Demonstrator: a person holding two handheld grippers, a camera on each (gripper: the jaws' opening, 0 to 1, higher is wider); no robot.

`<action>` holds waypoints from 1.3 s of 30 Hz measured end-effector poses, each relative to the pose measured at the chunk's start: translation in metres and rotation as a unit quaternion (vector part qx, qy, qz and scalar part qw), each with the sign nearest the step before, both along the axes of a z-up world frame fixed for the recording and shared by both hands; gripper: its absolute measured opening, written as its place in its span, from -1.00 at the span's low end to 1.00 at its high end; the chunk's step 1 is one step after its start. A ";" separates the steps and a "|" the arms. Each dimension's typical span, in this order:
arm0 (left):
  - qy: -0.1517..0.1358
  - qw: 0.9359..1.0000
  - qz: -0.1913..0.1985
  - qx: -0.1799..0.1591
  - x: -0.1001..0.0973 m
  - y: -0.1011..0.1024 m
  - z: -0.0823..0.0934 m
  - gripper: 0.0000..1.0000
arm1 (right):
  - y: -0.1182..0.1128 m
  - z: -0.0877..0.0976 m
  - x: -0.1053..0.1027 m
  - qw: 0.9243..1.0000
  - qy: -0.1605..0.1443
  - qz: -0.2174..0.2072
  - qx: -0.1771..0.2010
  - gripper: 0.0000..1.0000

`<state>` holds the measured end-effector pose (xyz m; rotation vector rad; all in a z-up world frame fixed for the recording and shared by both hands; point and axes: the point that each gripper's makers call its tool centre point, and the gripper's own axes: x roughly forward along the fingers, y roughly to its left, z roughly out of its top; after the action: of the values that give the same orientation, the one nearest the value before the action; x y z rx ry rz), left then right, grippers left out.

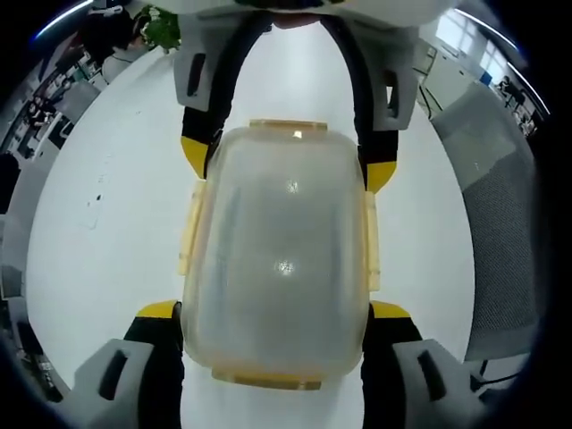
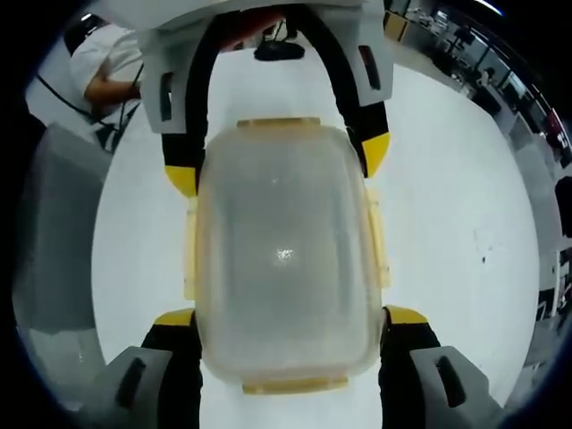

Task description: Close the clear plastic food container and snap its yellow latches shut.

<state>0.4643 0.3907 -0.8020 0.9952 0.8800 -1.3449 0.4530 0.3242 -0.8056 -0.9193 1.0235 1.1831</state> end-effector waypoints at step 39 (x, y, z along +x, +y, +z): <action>-0.004 1.000 0.002 0.000 0.038 -0.003 0.000 0.66 | -0.002 -0.001 0.038 1.000 -0.002 -0.013 0.014 0.69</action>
<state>0.5027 0.3875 -0.8022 0.9984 0.8755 -1.3358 0.4914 0.3219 -0.8064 -0.8831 1.0110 1.1705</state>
